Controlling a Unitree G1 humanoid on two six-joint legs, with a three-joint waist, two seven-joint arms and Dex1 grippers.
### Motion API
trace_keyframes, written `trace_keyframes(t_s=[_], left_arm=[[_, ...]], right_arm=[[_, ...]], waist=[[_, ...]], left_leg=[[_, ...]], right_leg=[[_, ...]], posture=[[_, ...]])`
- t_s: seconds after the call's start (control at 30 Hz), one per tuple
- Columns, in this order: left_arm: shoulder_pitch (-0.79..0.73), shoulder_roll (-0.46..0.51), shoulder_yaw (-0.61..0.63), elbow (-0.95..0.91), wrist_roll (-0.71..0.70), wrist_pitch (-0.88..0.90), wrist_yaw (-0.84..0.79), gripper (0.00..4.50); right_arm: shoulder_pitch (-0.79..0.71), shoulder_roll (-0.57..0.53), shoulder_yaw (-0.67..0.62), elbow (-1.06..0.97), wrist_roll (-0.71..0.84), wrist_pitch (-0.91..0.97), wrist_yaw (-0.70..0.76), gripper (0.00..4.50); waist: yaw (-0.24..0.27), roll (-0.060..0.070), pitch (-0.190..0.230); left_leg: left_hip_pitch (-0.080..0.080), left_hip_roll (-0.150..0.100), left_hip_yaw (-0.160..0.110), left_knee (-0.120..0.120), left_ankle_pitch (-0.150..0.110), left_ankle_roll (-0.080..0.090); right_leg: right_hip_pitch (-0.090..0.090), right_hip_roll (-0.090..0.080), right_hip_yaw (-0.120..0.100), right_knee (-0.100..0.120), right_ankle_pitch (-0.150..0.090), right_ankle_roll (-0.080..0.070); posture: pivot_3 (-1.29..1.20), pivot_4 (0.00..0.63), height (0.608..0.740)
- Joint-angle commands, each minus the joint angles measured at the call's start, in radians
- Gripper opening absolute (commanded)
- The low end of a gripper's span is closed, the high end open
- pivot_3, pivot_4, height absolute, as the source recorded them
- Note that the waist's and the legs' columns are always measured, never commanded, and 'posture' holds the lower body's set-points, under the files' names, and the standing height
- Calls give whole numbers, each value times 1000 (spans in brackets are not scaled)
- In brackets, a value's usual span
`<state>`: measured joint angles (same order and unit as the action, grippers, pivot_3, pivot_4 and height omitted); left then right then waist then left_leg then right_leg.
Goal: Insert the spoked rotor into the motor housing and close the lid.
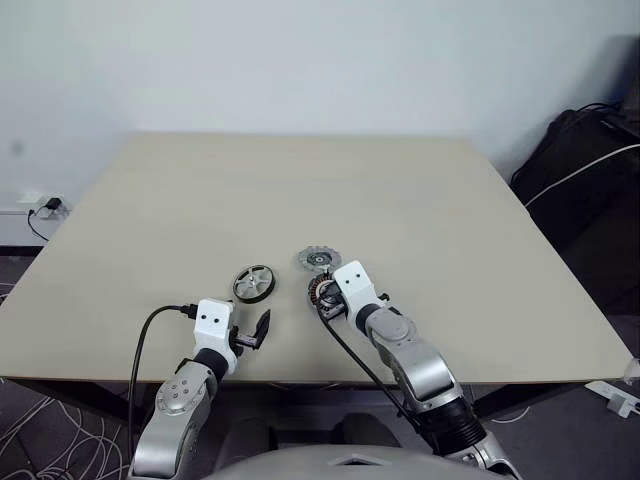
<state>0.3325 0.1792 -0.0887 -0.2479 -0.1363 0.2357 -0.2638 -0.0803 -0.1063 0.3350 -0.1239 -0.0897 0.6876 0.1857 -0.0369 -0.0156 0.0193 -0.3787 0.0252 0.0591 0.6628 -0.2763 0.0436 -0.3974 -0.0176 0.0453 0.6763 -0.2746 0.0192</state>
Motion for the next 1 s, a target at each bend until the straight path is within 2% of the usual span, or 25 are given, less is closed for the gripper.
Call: trace_keyframes(t_s=[0.03, 0.27, 0.57, 0.77, 1.0], left_arm=[[-13, -4, 0, -41, -3, -17, -4, 4500], [-15, -6, -2, -35, -3, -18, -4, 4500], [-19, -3, 0, -34, -3, -18, -6, 4500], [-15, -3, 0, -39, -3, -17, -4, 4500], [-9, -4, 1, -44, -3, -16, -2, 4500]], right_arm=[[17, -5, -24, -45, 6, 12, 2, 17], [32, -5, -27, -68, 8, 18, 3, 17], [7, 20, -38, -87, 31, -75, 15, 17], [-16, 36, -20, -45, 28, -104, 27, 17], [16, 18, -60, 51, 24, -111, 17, 17]], waist=[[0, 0, 0], [0, 0, 0], [-1, 0, 0], [-1, 0, 1], [0, 0, 1]], left_leg=[[0, 0, 0, 0, 0, 0], [0, 0, 0, 0, 0, 0], [0, 0, 0, 0, 0, 0], [0, 0, 0, 0, 0, 0], [0, 0, 0, 0, 0, 0]], right_leg=[[0, 0, 0, 0, 0, 0], [0, 0, 0, 0, 0, 0], [0, 0, 0, 0, 0, 0], [0, 0, 0, 0, 0, 0], [0, 0, 0, 0, 0, -1]], posture=[[0, 0, 740], [0, 0, 740], [0, 0, 740], [0, 0, 740], [0, 0, 740]])
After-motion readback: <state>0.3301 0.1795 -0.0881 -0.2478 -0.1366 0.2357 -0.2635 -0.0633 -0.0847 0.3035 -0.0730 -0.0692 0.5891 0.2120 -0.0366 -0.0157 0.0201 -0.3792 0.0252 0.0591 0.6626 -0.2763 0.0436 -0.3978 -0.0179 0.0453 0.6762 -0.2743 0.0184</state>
